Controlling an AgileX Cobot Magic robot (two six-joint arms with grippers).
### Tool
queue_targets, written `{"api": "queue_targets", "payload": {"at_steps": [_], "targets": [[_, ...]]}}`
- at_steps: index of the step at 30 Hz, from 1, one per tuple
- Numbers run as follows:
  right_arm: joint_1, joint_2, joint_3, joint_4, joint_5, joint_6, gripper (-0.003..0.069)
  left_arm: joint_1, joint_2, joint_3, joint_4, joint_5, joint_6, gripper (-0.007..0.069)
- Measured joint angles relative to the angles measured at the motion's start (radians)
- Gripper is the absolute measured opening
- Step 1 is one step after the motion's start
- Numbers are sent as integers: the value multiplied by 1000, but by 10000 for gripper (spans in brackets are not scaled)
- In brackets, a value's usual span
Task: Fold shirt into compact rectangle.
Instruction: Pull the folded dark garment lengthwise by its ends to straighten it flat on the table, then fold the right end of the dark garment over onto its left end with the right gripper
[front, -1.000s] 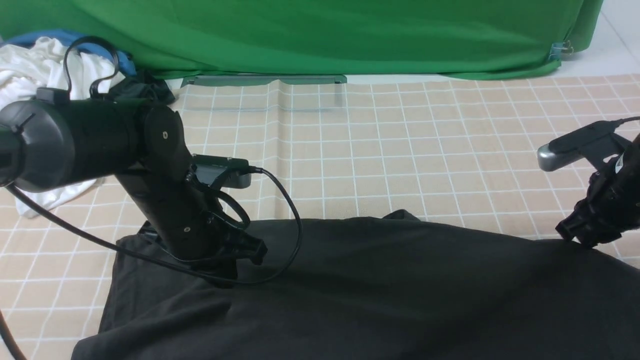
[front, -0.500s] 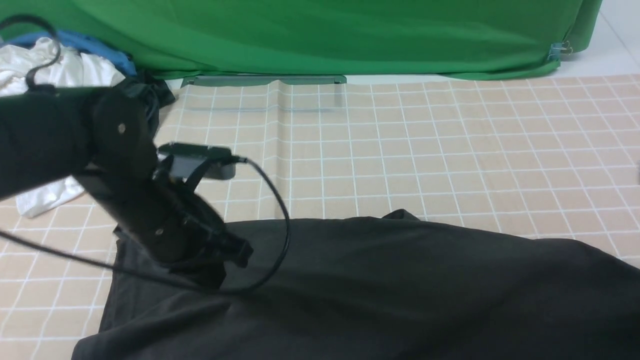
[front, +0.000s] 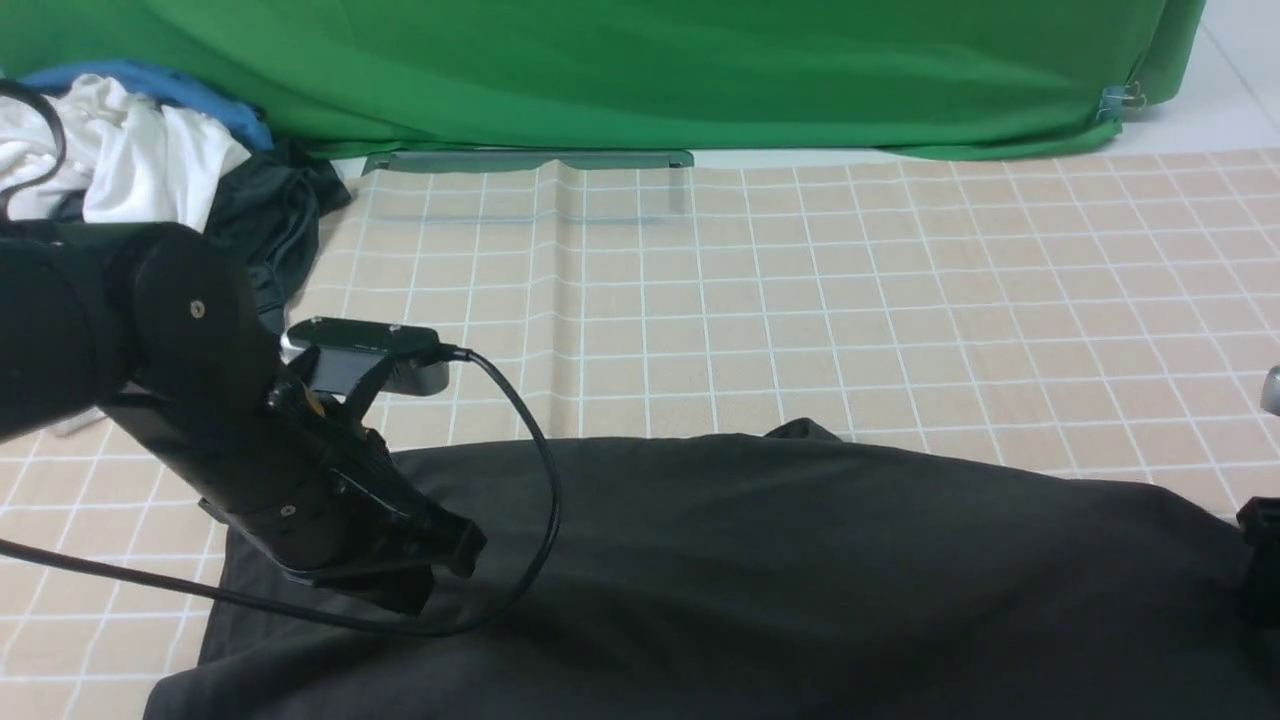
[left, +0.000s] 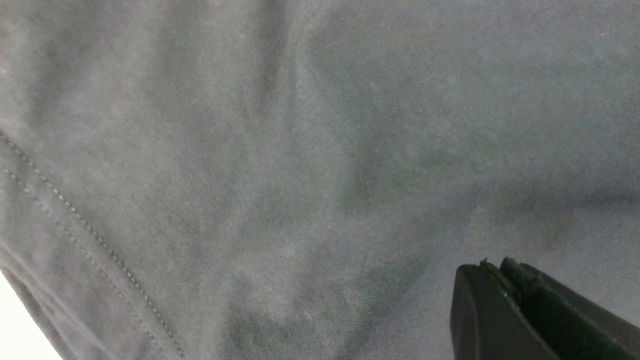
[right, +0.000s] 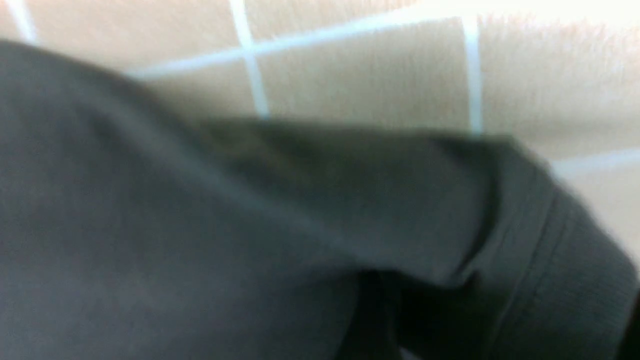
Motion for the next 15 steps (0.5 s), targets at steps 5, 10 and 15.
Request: {"api": "queue_targets", "payload": {"at_steps": [5, 10, 15], "targets": [[0, -2, -4, -24, 8, -75, 161, 0, -9, 0, 0, -9, 0, 19], [-18, -65, -28, -63, 77, -38, 109, 0, -9, 0, 1, -14, 1, 19], [-52, -164, -74, -127, 132, 35, 109, -3, -8, 1, -98, -21, 71, 19]]}}
